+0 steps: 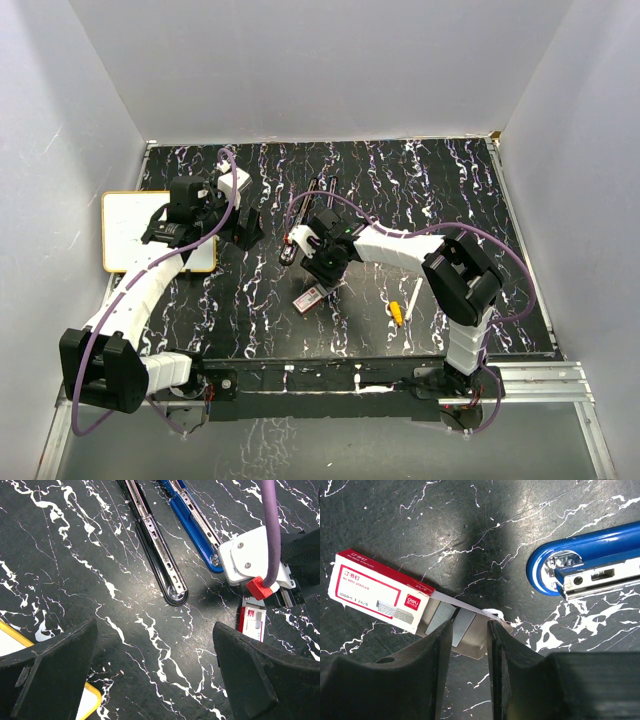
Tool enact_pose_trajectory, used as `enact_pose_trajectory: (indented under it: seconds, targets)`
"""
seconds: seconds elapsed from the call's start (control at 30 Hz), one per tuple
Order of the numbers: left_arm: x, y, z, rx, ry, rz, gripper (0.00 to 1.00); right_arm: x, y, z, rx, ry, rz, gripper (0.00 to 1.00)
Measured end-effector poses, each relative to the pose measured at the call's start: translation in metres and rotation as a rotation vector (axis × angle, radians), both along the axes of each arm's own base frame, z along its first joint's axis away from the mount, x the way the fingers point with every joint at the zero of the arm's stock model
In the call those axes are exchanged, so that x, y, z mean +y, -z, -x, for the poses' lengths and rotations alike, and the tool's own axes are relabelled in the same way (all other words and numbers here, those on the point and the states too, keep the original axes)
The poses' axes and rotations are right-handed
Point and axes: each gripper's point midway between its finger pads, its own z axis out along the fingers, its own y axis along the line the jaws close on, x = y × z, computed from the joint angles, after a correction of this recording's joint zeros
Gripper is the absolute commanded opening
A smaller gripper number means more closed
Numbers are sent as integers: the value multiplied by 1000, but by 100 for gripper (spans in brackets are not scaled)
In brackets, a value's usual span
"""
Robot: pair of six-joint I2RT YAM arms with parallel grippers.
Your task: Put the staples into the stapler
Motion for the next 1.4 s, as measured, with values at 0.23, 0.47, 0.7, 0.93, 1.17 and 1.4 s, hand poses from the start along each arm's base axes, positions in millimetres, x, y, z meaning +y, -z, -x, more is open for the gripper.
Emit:
enact_pose_trajectory:
  seconds: [0.23,0.47,0.7,0.93,1.17,1.4]
  targets:
    - [0,0,0,0,0,0,97,0,0,0,1,-1,-1,39]
    - [0,0,0,0,0,0,97,1,1,1,6,-1,-2,42]
    - [0,0,0,-2,1,-2,97,2,3,4,23,-5,-9,41]
    - [0,1,0,0,3,-3,97,3,4,4,28,-2,-9,34]
    - [0,1,0,-2,4,-4,97,-1,6,1,12,18,14,29]
    - [0,1,1,-2,7,-2,97,-3,6,-2,-3,33,27,30]
